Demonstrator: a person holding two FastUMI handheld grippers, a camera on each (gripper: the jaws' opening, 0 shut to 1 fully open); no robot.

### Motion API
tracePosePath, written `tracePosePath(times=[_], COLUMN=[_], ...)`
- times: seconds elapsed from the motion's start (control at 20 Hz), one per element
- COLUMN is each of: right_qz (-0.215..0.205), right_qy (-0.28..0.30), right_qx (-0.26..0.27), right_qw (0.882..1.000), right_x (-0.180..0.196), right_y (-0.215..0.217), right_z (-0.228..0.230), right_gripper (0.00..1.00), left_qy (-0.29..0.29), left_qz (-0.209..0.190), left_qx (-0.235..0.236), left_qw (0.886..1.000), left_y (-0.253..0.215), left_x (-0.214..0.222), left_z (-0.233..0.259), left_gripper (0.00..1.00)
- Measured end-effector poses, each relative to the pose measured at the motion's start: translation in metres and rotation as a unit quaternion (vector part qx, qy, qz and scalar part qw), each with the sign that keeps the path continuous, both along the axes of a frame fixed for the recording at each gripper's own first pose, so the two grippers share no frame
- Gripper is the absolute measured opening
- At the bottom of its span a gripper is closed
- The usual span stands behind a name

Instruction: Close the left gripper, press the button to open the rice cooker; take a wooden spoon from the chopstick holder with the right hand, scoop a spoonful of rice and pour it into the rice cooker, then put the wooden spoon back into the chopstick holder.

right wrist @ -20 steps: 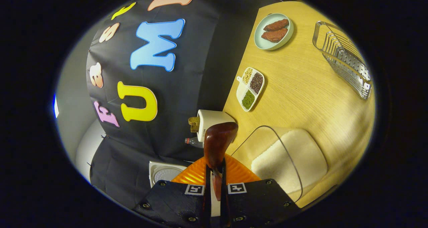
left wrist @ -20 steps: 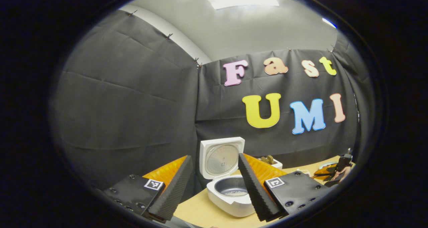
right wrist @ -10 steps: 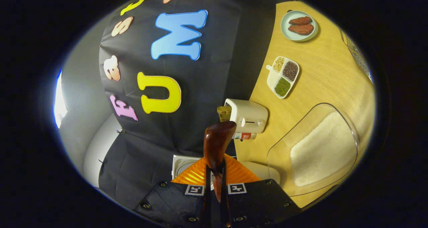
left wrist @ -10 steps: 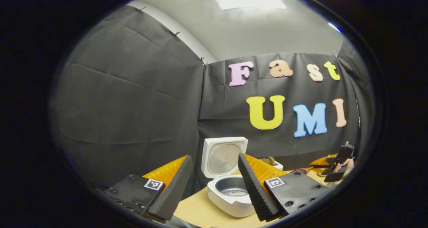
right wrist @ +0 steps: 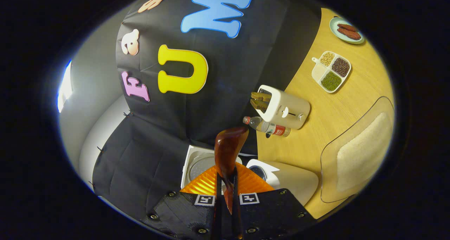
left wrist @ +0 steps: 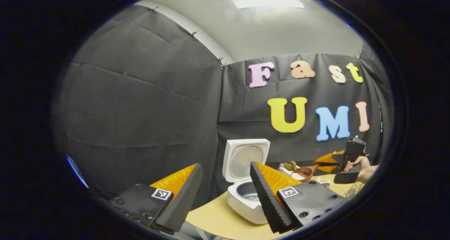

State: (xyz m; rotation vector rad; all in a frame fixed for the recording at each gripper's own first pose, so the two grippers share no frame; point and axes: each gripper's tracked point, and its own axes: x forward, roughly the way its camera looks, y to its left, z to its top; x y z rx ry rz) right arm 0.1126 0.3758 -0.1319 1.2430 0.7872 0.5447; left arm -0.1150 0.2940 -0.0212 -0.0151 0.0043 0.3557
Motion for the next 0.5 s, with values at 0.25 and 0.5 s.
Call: tracePosePath(times=[0.25, 0.5], right_qz=[0.036, 0.068], right_qy=[-0.014, -0.04], right_qx=[-0.021, -0.065], right_qw=[0.999, 0.995], right_x=[0.001, 0.007], right_y=[0.054, 0.102], right_z=[-0.008, -0.019], right_gripper=[0.11, 0.11], left_qy=[0.012, 0.029], left_qz=[0.027, 0.054], left_qx=[0.004, 0.008], left_qw=[1.0, 0.998], left_y=[0.02, 0.032], left_x=[-0.018, -0.036], left_z=[-0.004, -0.01], left_gripper=[0.95, 0.95])
